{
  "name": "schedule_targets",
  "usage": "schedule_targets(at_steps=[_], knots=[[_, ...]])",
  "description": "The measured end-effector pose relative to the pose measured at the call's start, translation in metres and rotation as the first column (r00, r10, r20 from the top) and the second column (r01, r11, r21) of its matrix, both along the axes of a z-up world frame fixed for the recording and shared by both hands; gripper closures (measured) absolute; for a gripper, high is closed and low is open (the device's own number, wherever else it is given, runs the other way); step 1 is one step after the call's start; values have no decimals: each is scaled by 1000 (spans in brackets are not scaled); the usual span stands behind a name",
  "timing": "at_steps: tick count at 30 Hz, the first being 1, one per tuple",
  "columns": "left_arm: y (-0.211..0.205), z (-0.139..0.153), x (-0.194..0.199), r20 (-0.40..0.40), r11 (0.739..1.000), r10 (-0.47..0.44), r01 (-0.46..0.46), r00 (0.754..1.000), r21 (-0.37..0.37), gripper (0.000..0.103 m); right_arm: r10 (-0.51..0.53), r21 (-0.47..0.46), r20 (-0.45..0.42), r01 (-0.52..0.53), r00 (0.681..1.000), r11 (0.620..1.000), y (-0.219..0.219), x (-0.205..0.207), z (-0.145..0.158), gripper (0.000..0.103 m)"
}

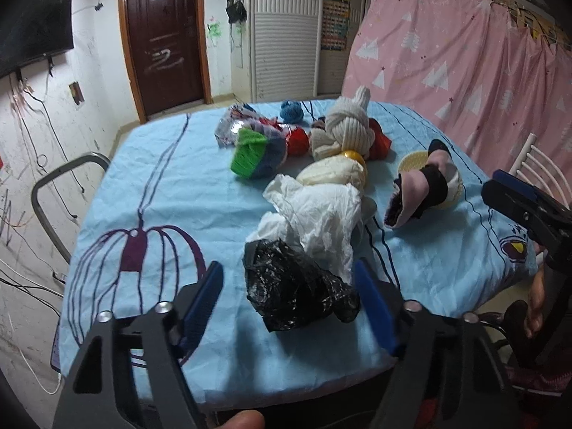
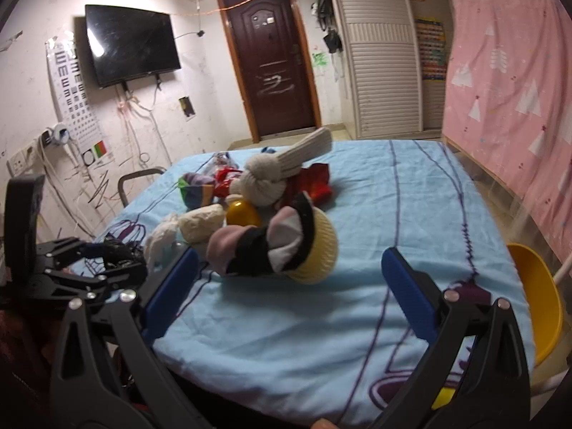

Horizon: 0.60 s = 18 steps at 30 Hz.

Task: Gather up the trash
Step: 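Reach the left gripper to the black plastic bag and close on it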

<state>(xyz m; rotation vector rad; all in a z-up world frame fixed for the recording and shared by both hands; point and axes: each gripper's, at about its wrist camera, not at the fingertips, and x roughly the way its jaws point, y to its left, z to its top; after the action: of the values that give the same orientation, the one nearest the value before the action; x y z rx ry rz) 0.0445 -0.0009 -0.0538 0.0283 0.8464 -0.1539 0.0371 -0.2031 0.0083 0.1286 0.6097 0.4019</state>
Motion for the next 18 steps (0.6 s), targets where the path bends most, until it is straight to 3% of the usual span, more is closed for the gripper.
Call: schedule_targets(at_steps=[3, 5, 18], knots=[[7, -3, 3, -33, 998, -21, 18, 999, -65, 72, 27, -5, 3, -27, 1000, 1000, 7, 4, 0, 5], [12, -4, 4, -32, 997, -16, 13, 999, -77, 76, 45, -4, 3, -45, 999, 999, 11, 7, 0, 5], [50, 21, 12, 48, 992, 59, -53, 997, -111, 79, 151, -65, -9, -151, 989, 986, 45, 26, -5, 7]])
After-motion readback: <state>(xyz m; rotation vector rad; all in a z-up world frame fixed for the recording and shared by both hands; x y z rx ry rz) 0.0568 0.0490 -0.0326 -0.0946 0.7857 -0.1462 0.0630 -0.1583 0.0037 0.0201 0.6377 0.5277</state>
